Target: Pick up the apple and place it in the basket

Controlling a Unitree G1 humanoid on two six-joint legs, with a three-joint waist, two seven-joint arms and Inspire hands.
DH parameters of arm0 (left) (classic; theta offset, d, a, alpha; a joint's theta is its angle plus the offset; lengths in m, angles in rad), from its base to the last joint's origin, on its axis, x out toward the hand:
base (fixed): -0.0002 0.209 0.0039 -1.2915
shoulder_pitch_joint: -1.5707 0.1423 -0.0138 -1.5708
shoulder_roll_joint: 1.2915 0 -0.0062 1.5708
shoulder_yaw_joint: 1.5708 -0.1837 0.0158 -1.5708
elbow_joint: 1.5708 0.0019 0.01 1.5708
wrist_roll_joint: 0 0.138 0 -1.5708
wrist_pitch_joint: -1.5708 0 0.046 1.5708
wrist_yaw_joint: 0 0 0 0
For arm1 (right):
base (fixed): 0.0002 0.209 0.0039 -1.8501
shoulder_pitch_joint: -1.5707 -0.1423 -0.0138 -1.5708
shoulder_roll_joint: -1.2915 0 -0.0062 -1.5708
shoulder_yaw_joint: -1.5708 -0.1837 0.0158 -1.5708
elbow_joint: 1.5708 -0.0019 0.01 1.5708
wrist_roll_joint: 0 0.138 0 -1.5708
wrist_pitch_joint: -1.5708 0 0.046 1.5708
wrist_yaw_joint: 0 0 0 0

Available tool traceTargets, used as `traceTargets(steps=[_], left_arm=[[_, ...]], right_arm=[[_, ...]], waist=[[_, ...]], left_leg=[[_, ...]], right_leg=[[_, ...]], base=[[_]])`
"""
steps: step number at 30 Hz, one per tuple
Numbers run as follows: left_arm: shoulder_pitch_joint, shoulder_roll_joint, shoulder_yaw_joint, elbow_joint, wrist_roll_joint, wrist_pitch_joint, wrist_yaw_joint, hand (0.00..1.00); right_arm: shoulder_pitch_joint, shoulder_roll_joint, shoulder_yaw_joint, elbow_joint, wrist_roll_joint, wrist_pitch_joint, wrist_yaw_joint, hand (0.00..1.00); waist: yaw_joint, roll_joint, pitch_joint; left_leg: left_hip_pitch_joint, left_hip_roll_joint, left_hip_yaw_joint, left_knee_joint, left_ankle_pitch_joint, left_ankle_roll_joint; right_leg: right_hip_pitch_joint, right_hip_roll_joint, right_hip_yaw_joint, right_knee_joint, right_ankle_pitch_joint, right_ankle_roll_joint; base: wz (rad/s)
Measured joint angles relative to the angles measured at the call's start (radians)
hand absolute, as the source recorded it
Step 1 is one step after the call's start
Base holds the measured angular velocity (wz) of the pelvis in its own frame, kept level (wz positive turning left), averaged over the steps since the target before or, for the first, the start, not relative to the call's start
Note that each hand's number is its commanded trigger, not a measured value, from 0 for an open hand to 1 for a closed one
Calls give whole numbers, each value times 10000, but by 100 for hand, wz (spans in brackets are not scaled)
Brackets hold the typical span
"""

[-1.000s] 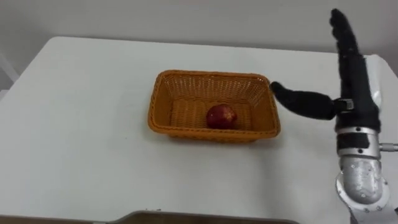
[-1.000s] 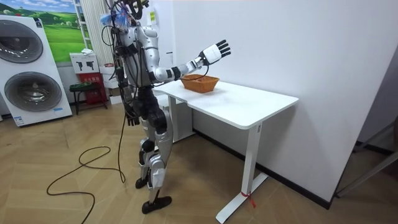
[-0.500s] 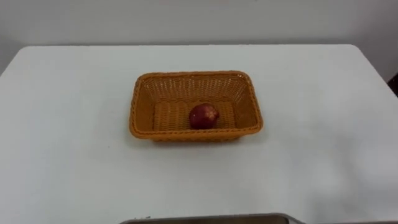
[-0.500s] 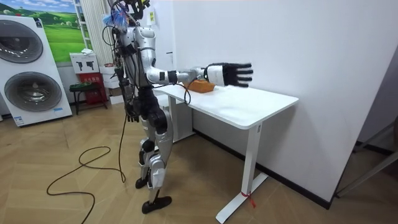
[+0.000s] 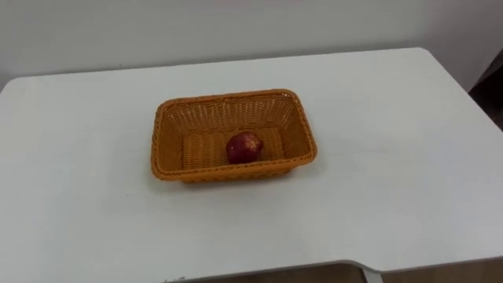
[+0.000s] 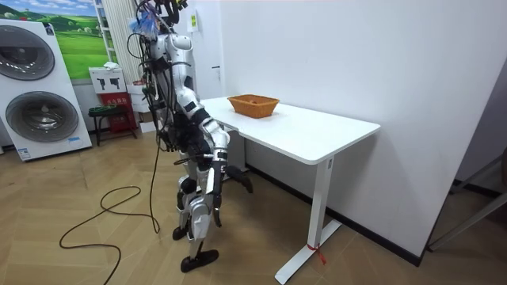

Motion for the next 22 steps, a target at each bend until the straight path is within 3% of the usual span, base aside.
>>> traceTargets(steps=[5, 7, 10, 14, 17, 22], left_arm=[[-21, -49, -148, 115, 7, -13, -33, 0], [-93, -41, -284, 315, -2, -5, -40, 0], [-305, -45, -368, 444, -5, -8, -136, 0], [-473, -88, -1042, 451, -9, 185, 6, 0], [-448, -187, -1281, 455, 74, 393, 10, 0], [-603, -276, -1280, 457, 122, 427, 73, 0]], right_arm=[[320, 376, 1857, 1388, -2776, 674, 1430, 0], [300, 396, 2482, 1570, -4051, 906, 2046, 0], [285, 394, 3367, 2048, -5940, 1126, 2944, 0], [133, 424, 4604, 2168, -7810, 1547, 3750, 0], [-131, 553, 4779, 2138, -8998, 1681, 4022, 0], [-417, 720, 5421, 2137, -10265, 1756, 4619, 0]], waist=[[299, -14, 57], [312, -15, 66], [602, -12, 87], [824, 208, 58], [910, 408, 94], [1075, 472, 115]], left_leg=[[118, 15, 211, -61, -1, 2], [123, 15, 242, -68, -4, 6], [124, 31, 337, -62, -9, 13], [-41, 41, 300, -11, -63, 28], [-40, 36, 283, -36, -65, 30], [-50, 30, 250, -33, -61, 30]], right_leg=[[-43, 0, 248, 2, -4, 1], [-113, 10, 389, -6, -4, 1], [-146, 28, 499, 12, 17, -7], [-201, 41, 452, 2, 18, -6], [-212, 41, 447, 21, 19, -3], [-262, 32, 395, 37, 20, -4]], base=[[-13], [-11], [-7], [3], [2], [3]])
